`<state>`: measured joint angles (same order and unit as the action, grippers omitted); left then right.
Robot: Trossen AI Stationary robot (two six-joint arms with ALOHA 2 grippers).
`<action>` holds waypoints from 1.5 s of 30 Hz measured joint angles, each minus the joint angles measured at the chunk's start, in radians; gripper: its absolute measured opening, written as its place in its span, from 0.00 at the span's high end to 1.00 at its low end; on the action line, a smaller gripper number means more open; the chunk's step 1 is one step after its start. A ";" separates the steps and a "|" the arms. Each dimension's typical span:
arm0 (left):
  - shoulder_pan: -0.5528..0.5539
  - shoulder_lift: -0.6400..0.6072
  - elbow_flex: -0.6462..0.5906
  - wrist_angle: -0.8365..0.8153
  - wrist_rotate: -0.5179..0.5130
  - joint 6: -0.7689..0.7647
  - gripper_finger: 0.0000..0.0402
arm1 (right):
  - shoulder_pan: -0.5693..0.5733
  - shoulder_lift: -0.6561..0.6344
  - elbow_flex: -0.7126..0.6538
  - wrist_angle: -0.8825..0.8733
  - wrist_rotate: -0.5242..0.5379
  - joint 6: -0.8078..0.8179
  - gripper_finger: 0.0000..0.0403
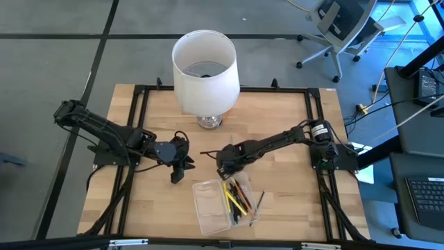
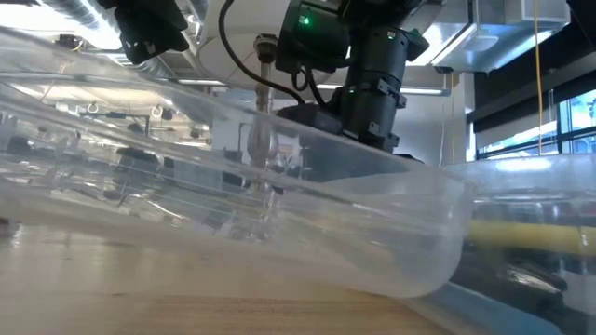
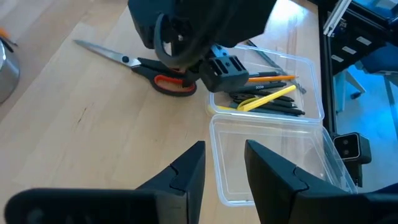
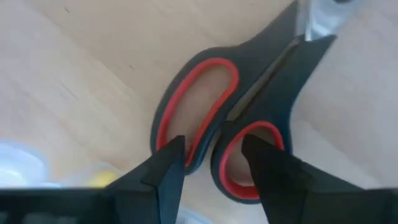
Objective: Pick & place school supplies into a supply box
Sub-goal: Put the black scissors into the transparent supply box
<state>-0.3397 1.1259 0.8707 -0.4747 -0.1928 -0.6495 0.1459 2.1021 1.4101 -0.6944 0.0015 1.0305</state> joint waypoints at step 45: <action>0.000 0.000 0.000 0.000 -0.050 -0.002 0.74 | 0.028 0.004 0.022 -0.125 0.114 -0.524 0.79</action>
<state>-0.3397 1.1259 0.8707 -0.4747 -0.2424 -0.6510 0.1741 2.1059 1.4319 -0.8192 0.1150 0.5068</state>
